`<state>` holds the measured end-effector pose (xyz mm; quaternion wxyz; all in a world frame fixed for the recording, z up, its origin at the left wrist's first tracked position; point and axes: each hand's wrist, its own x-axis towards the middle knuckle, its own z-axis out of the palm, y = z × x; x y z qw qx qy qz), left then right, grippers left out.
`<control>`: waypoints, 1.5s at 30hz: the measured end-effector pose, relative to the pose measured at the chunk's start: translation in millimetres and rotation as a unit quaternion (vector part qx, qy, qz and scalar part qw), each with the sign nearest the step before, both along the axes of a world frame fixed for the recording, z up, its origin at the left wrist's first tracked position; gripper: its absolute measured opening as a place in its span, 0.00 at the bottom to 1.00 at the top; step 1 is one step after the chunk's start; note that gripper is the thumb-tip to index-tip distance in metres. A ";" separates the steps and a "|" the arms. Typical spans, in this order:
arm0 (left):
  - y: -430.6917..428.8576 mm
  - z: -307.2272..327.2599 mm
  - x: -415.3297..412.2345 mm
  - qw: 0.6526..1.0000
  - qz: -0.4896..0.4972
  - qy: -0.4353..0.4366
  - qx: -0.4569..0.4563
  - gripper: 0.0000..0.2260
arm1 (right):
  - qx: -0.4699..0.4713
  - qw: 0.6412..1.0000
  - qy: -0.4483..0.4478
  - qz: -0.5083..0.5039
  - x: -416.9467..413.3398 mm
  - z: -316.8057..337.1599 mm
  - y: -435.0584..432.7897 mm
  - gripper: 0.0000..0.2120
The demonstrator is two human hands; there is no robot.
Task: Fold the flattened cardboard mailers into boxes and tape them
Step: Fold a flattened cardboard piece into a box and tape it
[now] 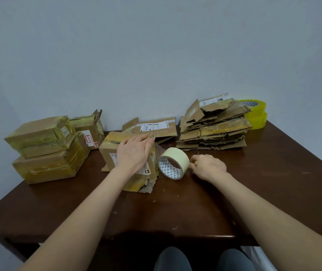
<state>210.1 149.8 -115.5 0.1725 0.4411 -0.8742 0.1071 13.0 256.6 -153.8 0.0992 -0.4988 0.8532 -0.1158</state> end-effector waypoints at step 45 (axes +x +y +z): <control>50.8 -1.5 -13.1 0.953 0.015 0.296 0.062 0.10 | -0.099 0.990 -0.086 0.050 15.1 46.0 -18.6 0.15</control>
